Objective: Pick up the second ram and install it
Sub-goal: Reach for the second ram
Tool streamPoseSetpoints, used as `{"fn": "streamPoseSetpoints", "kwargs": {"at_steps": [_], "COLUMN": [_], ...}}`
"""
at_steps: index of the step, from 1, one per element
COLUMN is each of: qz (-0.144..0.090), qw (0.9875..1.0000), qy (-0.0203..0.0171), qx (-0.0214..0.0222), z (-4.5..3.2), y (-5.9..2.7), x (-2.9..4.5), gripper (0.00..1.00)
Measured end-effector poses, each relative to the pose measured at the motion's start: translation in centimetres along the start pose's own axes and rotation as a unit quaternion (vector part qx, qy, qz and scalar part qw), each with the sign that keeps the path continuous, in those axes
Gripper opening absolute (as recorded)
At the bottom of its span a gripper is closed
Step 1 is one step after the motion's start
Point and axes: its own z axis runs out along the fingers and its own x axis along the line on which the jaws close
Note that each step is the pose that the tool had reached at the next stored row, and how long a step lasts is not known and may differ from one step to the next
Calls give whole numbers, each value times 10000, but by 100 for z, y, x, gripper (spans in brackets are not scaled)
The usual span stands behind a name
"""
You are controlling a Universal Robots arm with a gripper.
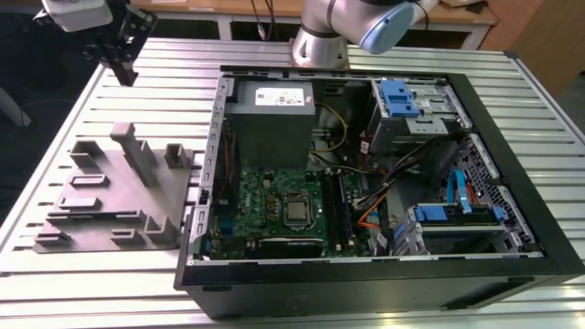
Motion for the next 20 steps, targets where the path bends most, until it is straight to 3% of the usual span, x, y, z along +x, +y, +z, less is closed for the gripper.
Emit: {"fn": "streamPoseSetpoints", "kwargs": {"at_steps": [9, 20], "qz": [0, 0], "qw": [10000, 10000], "qy": [0, 0], "qx": [1, 0], "z": [26, 100], "y": [-156, -468], "x": [102, 246], "gripper": [7, 7]}}
